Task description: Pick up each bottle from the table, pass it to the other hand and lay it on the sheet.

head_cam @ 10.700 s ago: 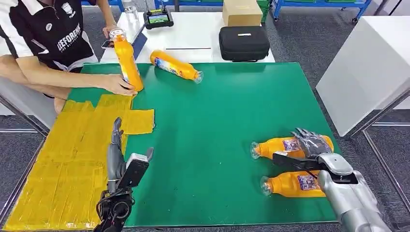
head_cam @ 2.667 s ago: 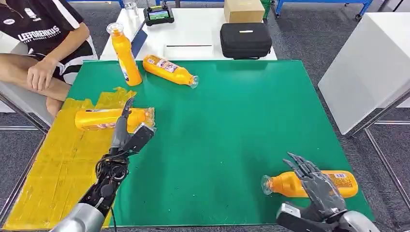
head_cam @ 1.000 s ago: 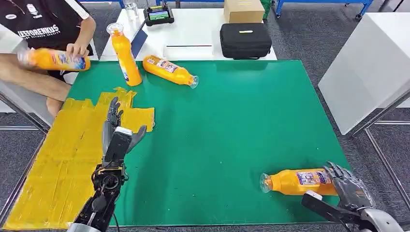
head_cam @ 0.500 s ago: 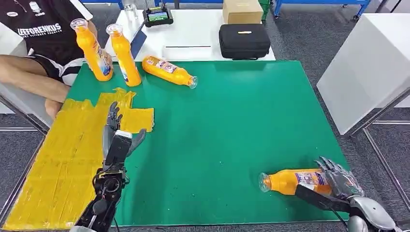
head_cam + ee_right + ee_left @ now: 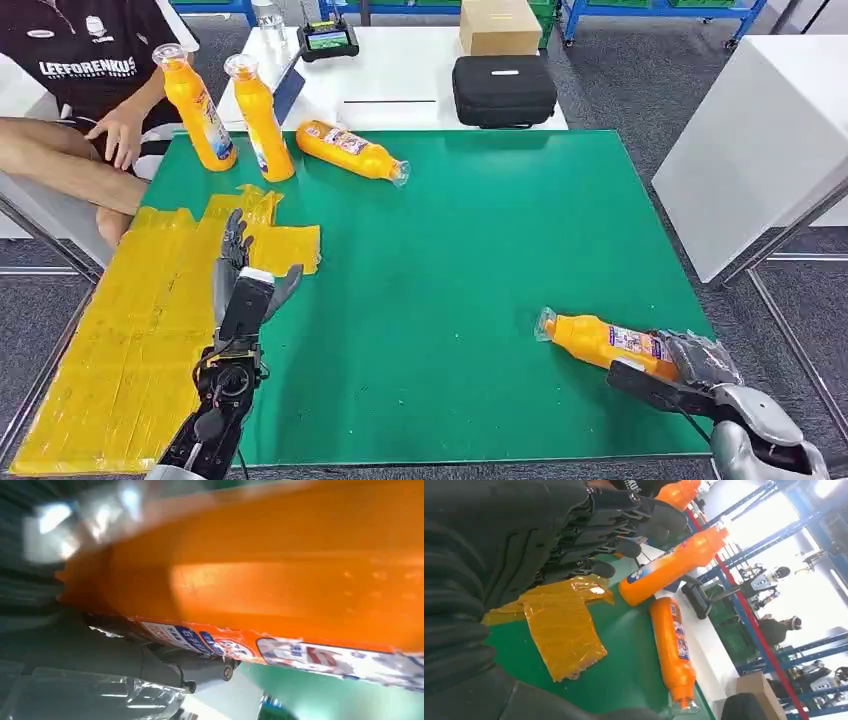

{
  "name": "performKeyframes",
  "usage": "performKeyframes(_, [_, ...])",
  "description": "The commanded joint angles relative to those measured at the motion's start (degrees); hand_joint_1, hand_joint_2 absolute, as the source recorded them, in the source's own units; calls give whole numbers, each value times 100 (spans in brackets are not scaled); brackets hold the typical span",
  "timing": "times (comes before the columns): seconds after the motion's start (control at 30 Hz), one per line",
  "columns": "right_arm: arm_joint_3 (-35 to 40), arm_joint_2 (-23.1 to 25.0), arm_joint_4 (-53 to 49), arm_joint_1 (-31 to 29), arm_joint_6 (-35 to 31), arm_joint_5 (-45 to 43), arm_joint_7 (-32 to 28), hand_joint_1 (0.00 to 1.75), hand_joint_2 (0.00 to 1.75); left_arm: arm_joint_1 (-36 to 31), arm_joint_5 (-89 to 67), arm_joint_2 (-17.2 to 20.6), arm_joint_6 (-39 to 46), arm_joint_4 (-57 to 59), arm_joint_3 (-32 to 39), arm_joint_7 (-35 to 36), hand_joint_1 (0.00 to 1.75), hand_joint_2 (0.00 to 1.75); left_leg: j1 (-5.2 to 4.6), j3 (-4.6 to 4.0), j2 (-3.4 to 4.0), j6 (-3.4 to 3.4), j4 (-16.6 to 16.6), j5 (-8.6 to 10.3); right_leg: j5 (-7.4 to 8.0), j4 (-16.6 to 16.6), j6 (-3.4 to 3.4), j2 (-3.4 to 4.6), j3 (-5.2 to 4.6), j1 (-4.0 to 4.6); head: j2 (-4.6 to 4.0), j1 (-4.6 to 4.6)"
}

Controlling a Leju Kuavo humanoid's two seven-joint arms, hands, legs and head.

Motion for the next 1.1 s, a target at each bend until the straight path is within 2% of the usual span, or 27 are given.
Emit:
performKeyframes(0.03, [-684, 1489, -713, 40, -1357, -381, 266, 175, 175, 340, -95, -104, -313, -418, -7, 87, 0, 175, 14, -4, 31, -27, -4, -7, 5, -7, -10, 23, -7, 12, 0, 0])
performKeyframes(0.17, [-696, 1514, -830, 150, -1331, -383, 259, 175, 175, 314, -105, -114, -339, -401, -43, 118, 0, 175, 9, -30, -7, -27, -1, 1, -4, 5, -8, -9, -41, 7, 0, -4])
performKeyframes(0.2, [-863, 1657, -913, 159, -1582, -642, 141, 175, 175, 303, -137, -84, -422, -382, -97, 145, 0, 175, 9, -35, -13, -19, 0, 5, -3, 6, -5, -12, -45, 8, 0, -6])
performKeyframes(0.27, [-1038, 1931, -1072, 194, -1971, -1105, -92, 175, 175, 293, -157, -35, -838, -449, -326, 322, 0, 175, 19, -29, -24, -38, 3, -5, -15, 9, -9, -27, -37, 17, 0, -4])
performKeyframes(0.37, [-1132, 2313, -1401, 218, -2092, -1964, -376, 175, 175, 237, 449, -50, -1728, -556, -549, 426, 0, 175, 12, -51, -19, -24, 3, 3, -6, 17, -5, -15, -62, 8, 0, -4])
performKeyframes(0.4, [-1106, 2345, -1448, 204, -2052, -2087, -406, 175, 175, 218, 536, -65, -1887, -598, -614, 468, 0, 175, 11, -64, -20, -18, 3, 6, -2, 17, -3, -14, -74, 7, 0, -4])
performKeyframes(0.43, [-1060, 2352, -1431, 174, -2054, -2261, -407, 175, 175, 211, 849, -61, -2308, -677, -719, 522, 0, 175, 23, -53, -13, -42, 14, -12, -17, 23, -9, -16, -62, 18, 0, -2])
performKeyframes(0.47, [-991, 2333, -1379, 153, -2153, -2292, -456, 175, 175, 233, 950, -46, -2435, -759, -795, 531, 0, 175, 17, -62, -19, -29, 9, -2, -10, 20, -5, -18, -70, 13, 0, -2])
performKeyframes(0.6, [-918, 2332, -1284, 118, -2230, -2459, -552, 175, 175, 298, 1061, -8, -2566, -876, -878, 554, 0, 175, 17, -62, -22, -30, 7, -1, -10, 17, -4, -22, -70, 11, 0, -2])
performKeyframes(0.7, [-560, 2311, -1073, -22, -2176, -3159, -1033, 175, 175, 325, 2445, 69, -3881, -898, -969, 564, 0, 175, 8, -69, -15, -18, 0, 6, -2, 15, -2, -9, -80, 2, 0, -4])
performKeyframes(0.9, [-440, 2338, -972, -105, -2157, -3239, -1062, 175, 175, 333, 2579, 99, -3987, -893, -995, 573, 0, 175, 15, -63, -4, -34, 3, -4, -6, 15, -8, -2, -72, 8, 0, -2])
performKeyframes(0.93, [-440, 2338, -972, -105, -2157, -3239, -1062, 175, 175, 333, 2579, 99, -3987, -893, -995, 573, 0, 175, 10, -71, -14, -19, -2, 6, -1, 12, -4, -9, -80, 3, 0, -2])
performKeyframes(1.0, [-421, 2312, -974, -95, -2173, -3262, -1064, 175, 175, 328, 2590, 107, -3987, -891, -1008, 572, 0, 175, 20, -57, -5, -42, 5, -7, -10, 16, -10, -9, -67, 13, 0, -2])
performKeyframes(1.03, [-364, 2314, -989, -108, -1897, -3633, -1195, 175, 175, 310, 2868, 125, -4223, -875, -1023, 568, 0, 175, 14, -65, -20, -31, 2, 0, -8, 15, -7, -18, -73, 8, 0, -2])
performKeyframes(1.1, [-127, 2343, -830, -341, -1735, -3798, -1281, 175, 175, 164, 3042, 115, -4408, -856, -1092, 635, 0, 175, 20, -63, -11, -39, 7, -7, -9, 16, -8, -12, -72, 13, 0, -2])
